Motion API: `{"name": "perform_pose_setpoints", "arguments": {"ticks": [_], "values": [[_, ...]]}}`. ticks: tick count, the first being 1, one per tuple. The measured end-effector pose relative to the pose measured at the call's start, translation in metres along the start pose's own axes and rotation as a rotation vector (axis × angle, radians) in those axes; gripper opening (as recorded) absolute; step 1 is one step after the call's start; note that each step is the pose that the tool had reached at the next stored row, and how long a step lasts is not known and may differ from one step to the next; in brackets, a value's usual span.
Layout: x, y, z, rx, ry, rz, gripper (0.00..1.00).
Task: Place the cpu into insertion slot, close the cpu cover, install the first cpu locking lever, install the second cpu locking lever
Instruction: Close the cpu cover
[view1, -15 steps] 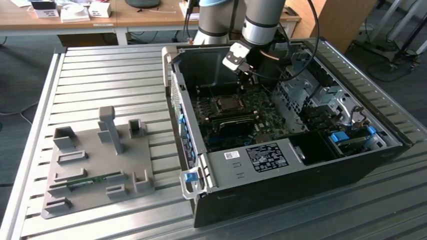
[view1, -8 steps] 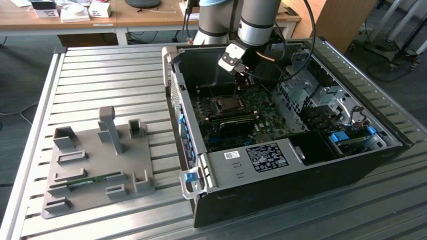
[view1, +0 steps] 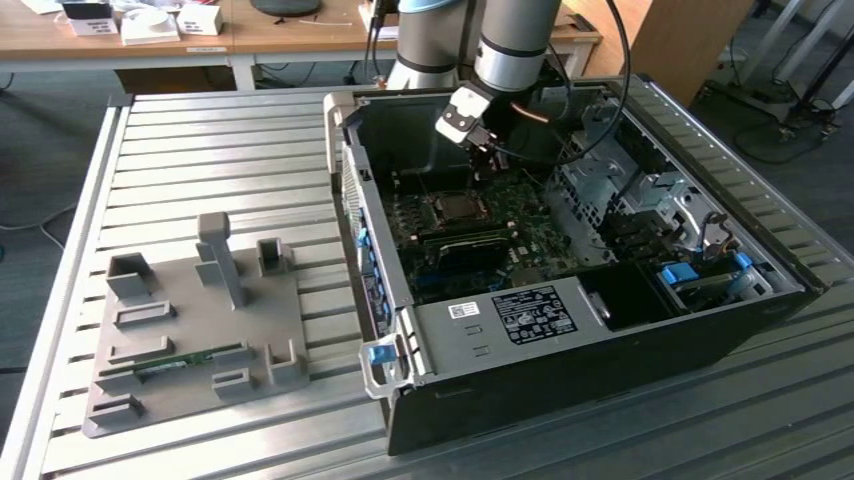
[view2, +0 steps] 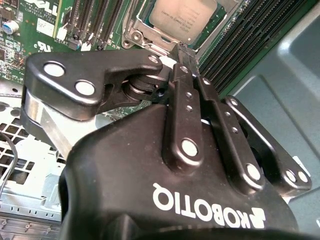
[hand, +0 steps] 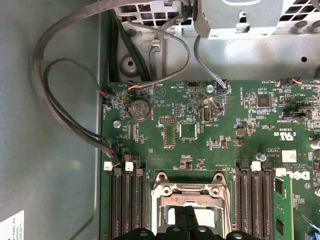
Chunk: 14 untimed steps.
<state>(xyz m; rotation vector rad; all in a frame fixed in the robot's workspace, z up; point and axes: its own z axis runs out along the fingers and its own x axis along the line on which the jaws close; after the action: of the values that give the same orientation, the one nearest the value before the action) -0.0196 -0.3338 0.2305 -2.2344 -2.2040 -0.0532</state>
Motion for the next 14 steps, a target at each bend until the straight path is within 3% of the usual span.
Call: {"name": "perform_pose_setpoints", "arguments": {"ticks": [14], "values": [[0.0, 0.0, 0.0, 0.0004, 0.0004, -0.017, 0.11]]}}
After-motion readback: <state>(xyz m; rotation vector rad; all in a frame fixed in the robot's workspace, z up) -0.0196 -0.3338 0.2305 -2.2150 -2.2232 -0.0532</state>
